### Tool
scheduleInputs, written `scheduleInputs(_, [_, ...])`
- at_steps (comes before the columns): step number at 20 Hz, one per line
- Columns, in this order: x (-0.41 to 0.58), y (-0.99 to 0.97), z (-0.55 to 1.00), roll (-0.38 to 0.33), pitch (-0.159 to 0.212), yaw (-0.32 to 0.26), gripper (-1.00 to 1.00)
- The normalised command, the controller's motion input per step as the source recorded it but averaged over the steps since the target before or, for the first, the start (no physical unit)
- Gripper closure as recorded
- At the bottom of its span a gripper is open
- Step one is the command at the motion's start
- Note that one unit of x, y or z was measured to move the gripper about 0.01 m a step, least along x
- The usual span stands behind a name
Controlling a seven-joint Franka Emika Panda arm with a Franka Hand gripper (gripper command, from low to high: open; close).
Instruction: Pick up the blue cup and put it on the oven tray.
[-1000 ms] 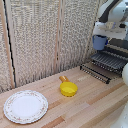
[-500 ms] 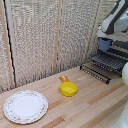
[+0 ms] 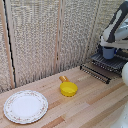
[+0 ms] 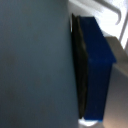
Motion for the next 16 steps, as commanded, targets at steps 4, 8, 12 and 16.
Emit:
scheduleInputs(4, [0.174, -0.35, -0.14, 0.113, 0.081, 0.128, 1.0])
scheduleInputs(8, [0.104, -0.14, 0.04, 0.205, 0.136, 0.074, 1.0])
scheduleInputs(12, [0.005, 0.0, 0.41, 0.137, 0.092, 0.012, -1.0])
scheduleInputs(16, [0.0, -0.01, 0.79, 0.024, 0.056, -0.022, -1.0])
